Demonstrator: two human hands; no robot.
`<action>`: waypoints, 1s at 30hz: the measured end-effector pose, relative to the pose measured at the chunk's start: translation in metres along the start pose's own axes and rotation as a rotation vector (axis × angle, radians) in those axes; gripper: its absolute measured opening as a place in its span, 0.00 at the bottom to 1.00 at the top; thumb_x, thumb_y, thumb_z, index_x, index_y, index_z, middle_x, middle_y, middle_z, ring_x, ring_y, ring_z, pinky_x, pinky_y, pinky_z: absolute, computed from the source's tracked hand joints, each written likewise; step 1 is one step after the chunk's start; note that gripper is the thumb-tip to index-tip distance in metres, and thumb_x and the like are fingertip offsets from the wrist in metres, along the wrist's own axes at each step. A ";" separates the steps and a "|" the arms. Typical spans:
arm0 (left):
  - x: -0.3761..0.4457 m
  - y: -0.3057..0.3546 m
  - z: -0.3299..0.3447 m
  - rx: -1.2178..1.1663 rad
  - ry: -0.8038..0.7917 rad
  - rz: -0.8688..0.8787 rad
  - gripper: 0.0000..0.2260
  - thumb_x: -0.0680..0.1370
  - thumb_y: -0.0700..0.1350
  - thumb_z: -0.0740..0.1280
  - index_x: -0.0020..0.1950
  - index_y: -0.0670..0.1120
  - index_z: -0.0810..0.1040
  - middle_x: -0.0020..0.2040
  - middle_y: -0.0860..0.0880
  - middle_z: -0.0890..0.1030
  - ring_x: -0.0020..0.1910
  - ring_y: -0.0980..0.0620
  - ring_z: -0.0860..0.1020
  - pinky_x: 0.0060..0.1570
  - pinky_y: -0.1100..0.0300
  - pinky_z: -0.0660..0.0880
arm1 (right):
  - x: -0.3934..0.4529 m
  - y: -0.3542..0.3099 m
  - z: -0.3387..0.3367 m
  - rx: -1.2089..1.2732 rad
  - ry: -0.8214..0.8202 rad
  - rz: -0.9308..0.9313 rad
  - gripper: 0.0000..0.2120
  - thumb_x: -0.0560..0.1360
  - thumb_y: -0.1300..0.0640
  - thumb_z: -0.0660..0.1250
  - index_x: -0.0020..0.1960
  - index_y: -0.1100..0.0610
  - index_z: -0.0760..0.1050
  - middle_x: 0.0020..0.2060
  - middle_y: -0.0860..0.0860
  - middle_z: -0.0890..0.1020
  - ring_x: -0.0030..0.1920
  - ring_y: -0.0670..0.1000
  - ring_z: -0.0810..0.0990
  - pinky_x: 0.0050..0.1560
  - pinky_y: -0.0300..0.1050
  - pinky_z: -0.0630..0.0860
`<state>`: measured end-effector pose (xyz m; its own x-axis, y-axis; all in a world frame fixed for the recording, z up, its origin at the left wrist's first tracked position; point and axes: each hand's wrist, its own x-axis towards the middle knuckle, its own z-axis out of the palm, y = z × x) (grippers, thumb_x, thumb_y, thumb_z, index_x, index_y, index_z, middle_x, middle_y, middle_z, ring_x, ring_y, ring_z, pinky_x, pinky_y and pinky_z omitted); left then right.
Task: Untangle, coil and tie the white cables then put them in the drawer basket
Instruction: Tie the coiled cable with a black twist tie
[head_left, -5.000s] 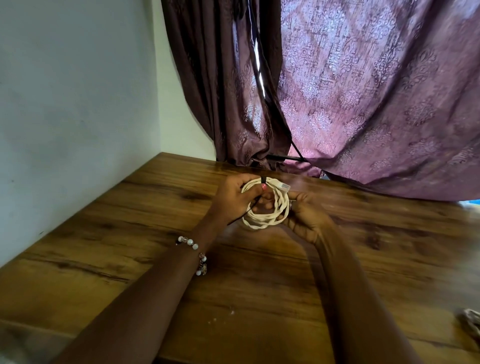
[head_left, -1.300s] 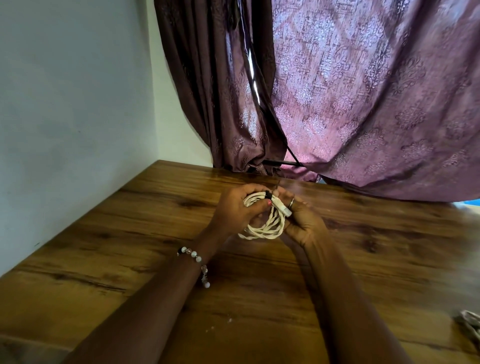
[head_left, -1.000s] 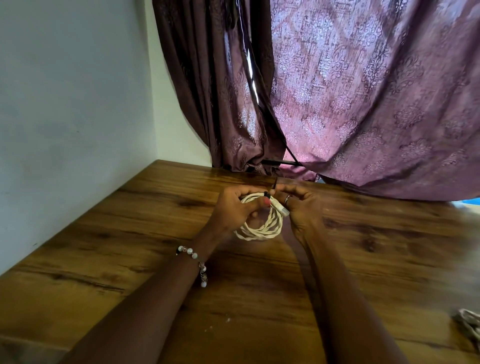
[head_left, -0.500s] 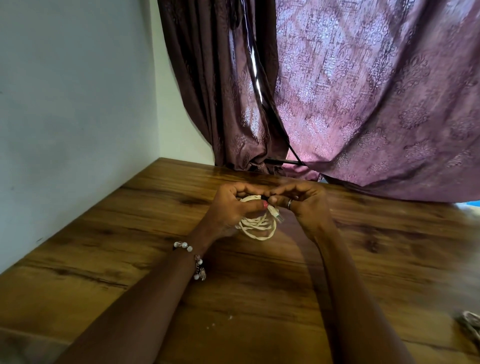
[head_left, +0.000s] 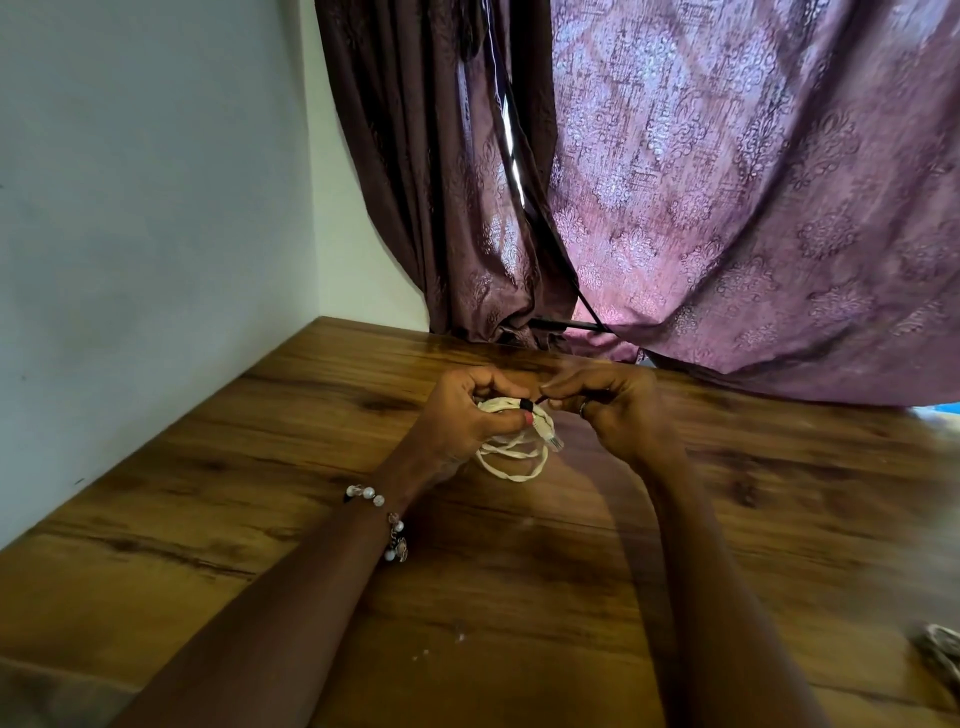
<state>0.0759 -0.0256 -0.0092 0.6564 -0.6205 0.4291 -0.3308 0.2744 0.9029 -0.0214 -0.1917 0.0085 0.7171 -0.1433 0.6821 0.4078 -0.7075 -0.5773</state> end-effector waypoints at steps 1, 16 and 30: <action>0.000 -0.001 0.000 0.014 -0.004 0.005 0.12 0.66 0.27 0.74 0.42 0.42 0.80 0.41 0.48 0.83 0.38 0.57 0.82 0.39 0.64 0.79 | 0.000 -0.001 0.000 -0.083 -0.011 -0.037 0.19 0.64 0.79 0.68 0.44 0.57 0.84 0.41 0.49 0.85 0.44 0.50 0.83 0.44 0.51 0.82; 0.003 -0.010 -0.001 0.045 -0.001 0.038 0.12 0.65 0.30 0.76 0.42 0.43 0.80 0.44 0.46 0.84 0.41 0.53 0.82 0.42 0.62 0.78 | 0.004 -0.009 0.003 -0.558 -0.036 -0.183 0.16 0.60 0.74 0.73 0.41 0.56 0.84 0.36 0.49 0.84 0.39 0.51 0.76 0.41 0.40 0.70; 0.004 -0.013 -0.005 0.126 0.010 0.070 0.12 0.65 0.34 0.78 0.41 0.47 0.81 0.45 0.47 0.85 0.44 0.49 0.83 0.47 0.52 0.81 | 0.006 -0.016 0.005 -0.567 -0.121 -0.210 0.10 0.63 0.69 0.74 0.40 0.57 0.84 0.34 0.52 0.84 0.39 0.57 0.77 0.38 0.43 0.72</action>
<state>0.0862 -0.0282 -0.0189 0.6354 -0.5957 0.4913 -0.4581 0.2214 0.8609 -0.0211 -0.1780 0.0194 0.7265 0.0953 0.6806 0.2075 -0.9745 -0.0849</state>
